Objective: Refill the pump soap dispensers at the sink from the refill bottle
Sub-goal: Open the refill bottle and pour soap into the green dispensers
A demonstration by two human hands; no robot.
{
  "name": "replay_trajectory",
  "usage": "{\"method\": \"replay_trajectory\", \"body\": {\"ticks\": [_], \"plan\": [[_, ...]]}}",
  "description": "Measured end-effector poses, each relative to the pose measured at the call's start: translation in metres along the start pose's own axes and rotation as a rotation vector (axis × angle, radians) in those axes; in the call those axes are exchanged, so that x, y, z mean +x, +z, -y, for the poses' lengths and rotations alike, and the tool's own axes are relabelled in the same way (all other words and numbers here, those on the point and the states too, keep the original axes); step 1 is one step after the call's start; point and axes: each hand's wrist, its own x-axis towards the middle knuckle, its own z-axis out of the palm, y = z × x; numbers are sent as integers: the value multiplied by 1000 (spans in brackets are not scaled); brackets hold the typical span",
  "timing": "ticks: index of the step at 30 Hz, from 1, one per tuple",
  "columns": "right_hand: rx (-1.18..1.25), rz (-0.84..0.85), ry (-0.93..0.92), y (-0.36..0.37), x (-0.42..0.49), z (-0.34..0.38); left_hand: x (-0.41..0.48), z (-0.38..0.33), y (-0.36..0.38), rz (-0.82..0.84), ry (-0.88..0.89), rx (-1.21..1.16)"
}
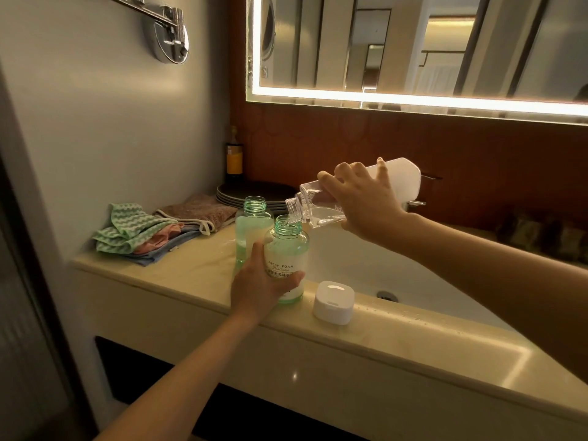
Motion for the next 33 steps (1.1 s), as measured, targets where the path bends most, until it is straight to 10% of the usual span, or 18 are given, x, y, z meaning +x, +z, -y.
{"method": "replay_trajectory", "body": {"ticks": [33], "plan": [[-476,-280,-202,-9,17,1,0,3,3,-30,16,-12]]}}
